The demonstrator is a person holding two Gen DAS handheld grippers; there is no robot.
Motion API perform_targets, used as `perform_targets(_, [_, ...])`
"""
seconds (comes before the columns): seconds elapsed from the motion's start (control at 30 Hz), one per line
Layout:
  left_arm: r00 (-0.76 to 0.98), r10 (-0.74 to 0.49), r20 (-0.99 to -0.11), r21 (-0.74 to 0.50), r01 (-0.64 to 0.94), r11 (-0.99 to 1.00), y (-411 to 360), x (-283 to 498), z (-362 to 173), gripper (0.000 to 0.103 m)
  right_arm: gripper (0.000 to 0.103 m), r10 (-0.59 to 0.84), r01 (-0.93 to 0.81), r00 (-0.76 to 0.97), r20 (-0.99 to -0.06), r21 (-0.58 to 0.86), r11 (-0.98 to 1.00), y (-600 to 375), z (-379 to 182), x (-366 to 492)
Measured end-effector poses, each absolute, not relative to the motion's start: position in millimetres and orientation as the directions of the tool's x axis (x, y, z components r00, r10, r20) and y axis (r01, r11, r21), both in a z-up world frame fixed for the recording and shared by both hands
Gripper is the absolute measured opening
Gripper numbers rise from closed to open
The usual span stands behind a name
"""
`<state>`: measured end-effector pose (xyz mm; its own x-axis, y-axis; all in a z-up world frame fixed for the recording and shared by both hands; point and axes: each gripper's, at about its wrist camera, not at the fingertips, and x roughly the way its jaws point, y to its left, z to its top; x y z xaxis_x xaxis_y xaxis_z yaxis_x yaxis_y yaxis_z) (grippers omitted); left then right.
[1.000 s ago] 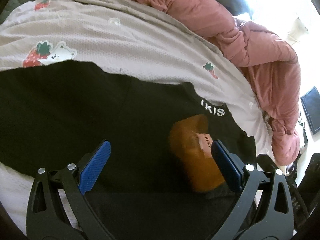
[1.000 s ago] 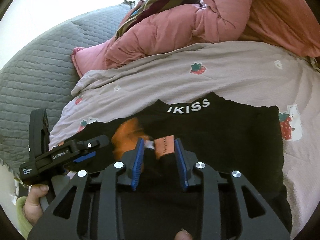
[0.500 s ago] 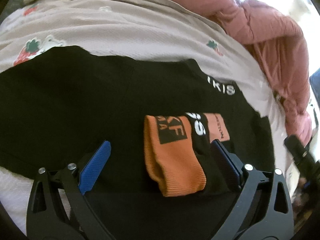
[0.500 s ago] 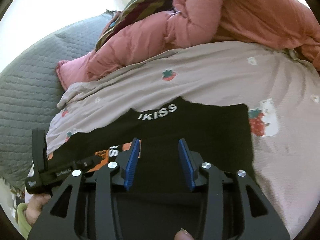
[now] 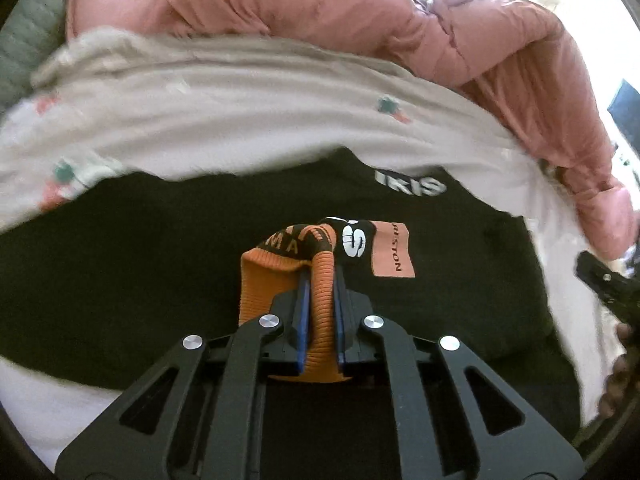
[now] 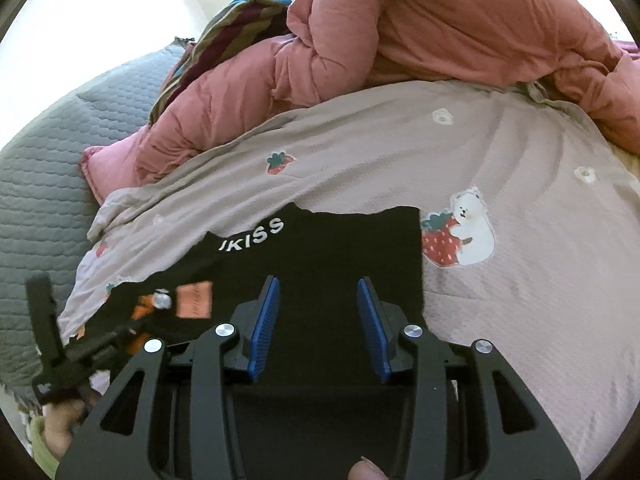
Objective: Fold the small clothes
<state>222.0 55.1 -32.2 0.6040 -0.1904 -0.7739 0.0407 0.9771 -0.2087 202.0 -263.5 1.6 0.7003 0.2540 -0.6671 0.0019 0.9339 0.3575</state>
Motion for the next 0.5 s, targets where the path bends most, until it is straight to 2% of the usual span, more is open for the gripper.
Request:
perform_targets(0.03, [0.597, -0.191, -0.779, -0.212, 0.036, 0.977, 56.7, 223.7, -32.2, 0.007, 0.040, 0.251, 0.004, 0.699, -0.669, 0.354, 0.935, -263.9, 0.7, 201.8])
perform_targets(0.07, [0.579, -0.193, -0.792, -0.212, 0.036, 0.977, 58.4, 225.9, -34.1, 0.017, 0.040, 0.248, 0.005, 0.699, -0.671, 0.351, 0.936, -264.1, 0.2, 201.3])
perform_targets(0.17, [0.563, -0.135, -0.815, -0.174, -0.017, 0.985, 69.1, 230.2, -39.9, 0.019, 0.040, 0.230, 0.007, 0.693, -0.683, 0.326, 0.945, -260.7, -2.2, 202.0])
perform_targets(0.3, [0.593, -0.139, -0.793, -0.208, -0.050, 0.977, 87.9, 226.1, -28.1, 0.031, 0.040, 0.230, -0.014, 0.684, -0.692, 0.303, 0.953, -253.6, -5.7, 202.3])
perform_targets(0.5, [0.624, -0.169, -0.763, -0.233, -0.022, 0.972, 87.7, 220.3, -13.9, 0.033, 0.042, 0.247, -0.053, 0.658, -0.711, 0.284, 0.957, -242.9, -13.9, 202.4])
